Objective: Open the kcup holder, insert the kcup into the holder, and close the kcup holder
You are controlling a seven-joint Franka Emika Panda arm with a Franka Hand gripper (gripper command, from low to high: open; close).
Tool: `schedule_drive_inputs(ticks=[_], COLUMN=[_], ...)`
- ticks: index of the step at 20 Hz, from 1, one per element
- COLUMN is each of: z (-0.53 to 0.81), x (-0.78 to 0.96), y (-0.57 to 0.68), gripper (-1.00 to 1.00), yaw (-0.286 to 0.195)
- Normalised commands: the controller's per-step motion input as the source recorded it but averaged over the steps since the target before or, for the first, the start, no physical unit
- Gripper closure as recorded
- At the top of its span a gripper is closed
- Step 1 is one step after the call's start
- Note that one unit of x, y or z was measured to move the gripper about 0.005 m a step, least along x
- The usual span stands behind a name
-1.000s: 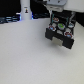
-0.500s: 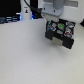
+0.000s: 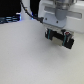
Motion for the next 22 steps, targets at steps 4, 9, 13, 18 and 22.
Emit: schedule_drive_inputs(ticks=[4, 9, 13, 18, 22], z=[-0.21, -0.12, -0.01, 0.02, 0.03], x=[0.09, -0.14, -0.39, -0.59, -0.61], y=[0.23, 0.23, 0.29, 0.40, 0.45], gripper=[-1.00, -1.00, -1.00, -1.00, -1.00], yaw=[0.230, 0.220, 0.170, 0.121, 0.107])
